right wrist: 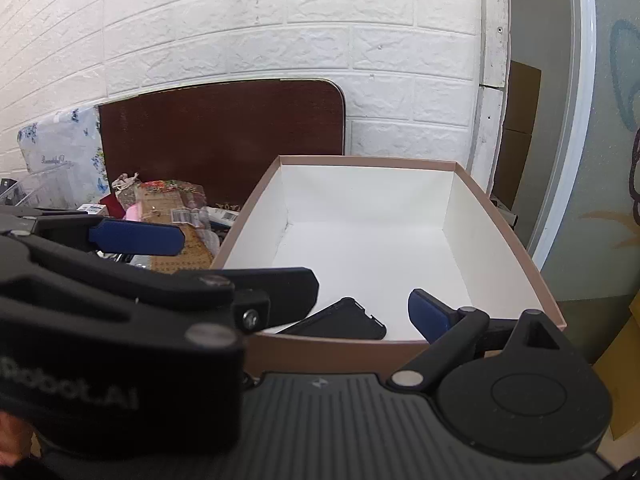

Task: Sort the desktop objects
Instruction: 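Open left gripper dropping phone case while right gripper releases hook packet into box, then move left gripper back to the pile toward the clear plastic tube case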

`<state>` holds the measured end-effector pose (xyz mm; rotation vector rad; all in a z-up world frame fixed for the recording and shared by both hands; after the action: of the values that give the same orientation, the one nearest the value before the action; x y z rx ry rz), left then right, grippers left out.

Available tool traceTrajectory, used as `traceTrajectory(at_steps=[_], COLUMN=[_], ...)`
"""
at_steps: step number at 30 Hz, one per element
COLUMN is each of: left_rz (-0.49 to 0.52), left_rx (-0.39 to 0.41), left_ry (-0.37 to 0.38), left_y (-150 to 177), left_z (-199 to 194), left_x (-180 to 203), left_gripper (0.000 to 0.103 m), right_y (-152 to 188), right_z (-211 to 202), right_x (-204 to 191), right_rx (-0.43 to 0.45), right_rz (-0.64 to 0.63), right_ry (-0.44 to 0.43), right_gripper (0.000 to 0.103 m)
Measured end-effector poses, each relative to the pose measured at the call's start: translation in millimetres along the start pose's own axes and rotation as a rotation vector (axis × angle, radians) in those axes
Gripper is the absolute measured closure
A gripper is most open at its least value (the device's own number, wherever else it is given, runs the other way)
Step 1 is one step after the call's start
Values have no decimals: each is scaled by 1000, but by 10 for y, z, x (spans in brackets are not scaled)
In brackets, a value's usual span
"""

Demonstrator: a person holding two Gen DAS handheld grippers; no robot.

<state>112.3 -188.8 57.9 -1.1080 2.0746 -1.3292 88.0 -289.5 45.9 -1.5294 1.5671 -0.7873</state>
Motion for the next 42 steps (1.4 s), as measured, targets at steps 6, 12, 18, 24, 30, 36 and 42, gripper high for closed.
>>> traceTrajectory(at_steps=[6,12,18,24,30,36,42], left_rz=[-5,-45,-153,-219,-258,-242,-310], left_rx=[45,72,59,12,-11,-79,-152], left_ry=[-15,-77,-138,-301,-364,-341,-263], left_y=[136,495,1005,1308,1449,1543,1653], left_z=[-251,-596,-841,-947,-931,-671,-560], left_x=[-2,-198,-670,-1262,-1666,-1796,-1818], left_gripper=[1,0,0,0,0,0,17], right_y=[82,310,668,955,1044,1113,1162], right_z=[-156,-301,-268,-88,34,167,252], right_x=[-126,-364,-749,-1131,-1422,-1597,-1624], right_rx=[22,70,48,-46,-96,-140,-173], right_rz=[17,-8,-67,-99,-136,-158,-163], right_ry=[-25,-62,-138,-222,-282,-296,-294], right_gripper=[9,8,7,7,7,7,7])
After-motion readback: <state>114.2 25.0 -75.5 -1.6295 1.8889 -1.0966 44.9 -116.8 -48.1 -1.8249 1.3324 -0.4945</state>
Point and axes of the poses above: each gripper's, at about its wrist camera, not at the fingertips, and z roughly the way its jaws point, x to its right, y to its underside, the point moved 3 cm from there along z, roughly the way its jaws point, and after that the axes turned 6 degrees about z, right-handed, at the moved point
